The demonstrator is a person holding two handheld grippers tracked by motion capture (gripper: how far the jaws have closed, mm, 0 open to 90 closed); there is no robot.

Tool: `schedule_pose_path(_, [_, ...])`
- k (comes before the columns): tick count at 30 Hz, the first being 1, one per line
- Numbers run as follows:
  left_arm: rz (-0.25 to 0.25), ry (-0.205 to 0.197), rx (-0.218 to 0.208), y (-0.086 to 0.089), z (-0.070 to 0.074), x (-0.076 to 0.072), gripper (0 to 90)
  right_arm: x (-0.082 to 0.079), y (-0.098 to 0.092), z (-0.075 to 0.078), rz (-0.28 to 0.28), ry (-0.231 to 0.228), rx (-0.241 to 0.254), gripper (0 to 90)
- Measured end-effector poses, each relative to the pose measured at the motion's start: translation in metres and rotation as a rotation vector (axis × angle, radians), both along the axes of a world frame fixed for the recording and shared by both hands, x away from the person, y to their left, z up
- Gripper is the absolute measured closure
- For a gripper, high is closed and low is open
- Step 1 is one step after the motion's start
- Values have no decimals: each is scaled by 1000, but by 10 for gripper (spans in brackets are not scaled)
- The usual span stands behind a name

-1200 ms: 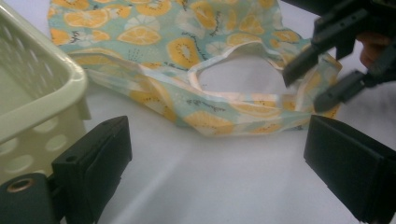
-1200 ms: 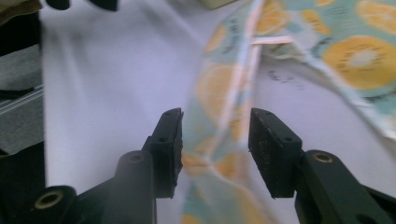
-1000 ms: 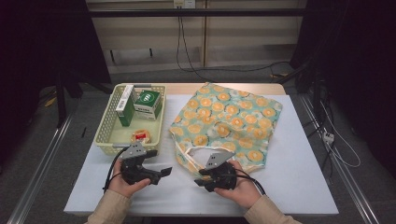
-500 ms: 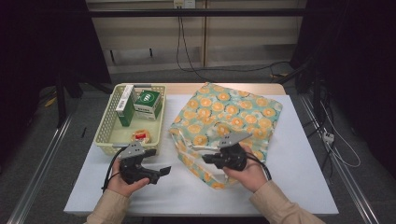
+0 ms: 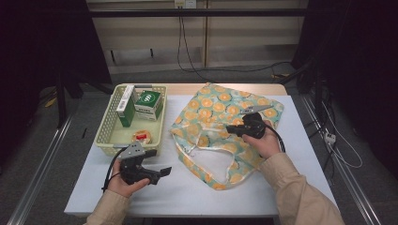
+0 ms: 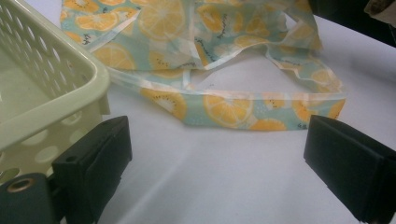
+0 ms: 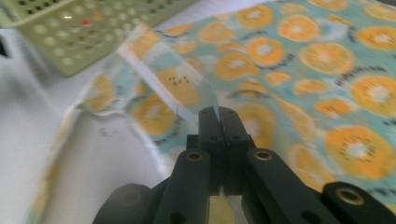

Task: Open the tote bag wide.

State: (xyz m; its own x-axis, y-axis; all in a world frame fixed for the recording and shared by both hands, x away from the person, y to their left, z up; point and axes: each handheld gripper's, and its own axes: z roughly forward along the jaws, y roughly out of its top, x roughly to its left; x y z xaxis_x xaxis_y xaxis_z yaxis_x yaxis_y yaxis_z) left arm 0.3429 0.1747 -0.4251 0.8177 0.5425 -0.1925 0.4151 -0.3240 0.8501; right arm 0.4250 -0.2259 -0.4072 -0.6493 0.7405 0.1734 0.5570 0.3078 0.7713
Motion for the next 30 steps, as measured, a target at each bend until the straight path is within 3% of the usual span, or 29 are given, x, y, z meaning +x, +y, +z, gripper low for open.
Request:
schedule_pose_path(3, [-2, 5, 5, 0, -1, 0, 77, 11, -7, -8, -19, 12, -18, 900])
schedule_pose_path(9, [-4, 7, 7, -1, -2, 1, 77, 29, -18, -25, -88, 34, 32, 900])
schedule_pose_path(14, [1, 12, 8, -2, -3, 1, 77, 39, -25, -26, -137, 33, 33, 900])
schedule_pose_path(18, [0, 6, 8, -1, -3, 1, 77, 41, -25, -25, -127, 36, 38, 869])
schedule_pose_path(19, [0, 7, 9, -1, -3, 1, 77, 41, -23, -24, -115, 34, 49, 833])
schedule_pose_path(20, [-1, 6, 7, -1, -3, 1, 77, 39, -20, -23, -107, 36, 40, 777])
schedule_pose_path(23, [-1, 11, 7, -1, -4, 1, 77, 33, -14, -18, -73, 12, -4, 717])
schedule_pose_path(25, [-5, 10, 7, -1, -4, 1, 77, 29, -11, -12, -72, 6, 12, 595])
schedule_pose_path(27, [-7, 3, 3, 0, -4, 1, 77, 24, -8, -6, -74, -4, -15, 519])
schedule_pose_path(29, [-2, 2, -3, 0, -3, 1, 77, 15, -3, 3, -55, -22, -43, 389])
schedule_pose_path(30, [-4, 3, -9, 1, -3, 1, 77, 15, -3, 3, -55, -22, -43, 389])
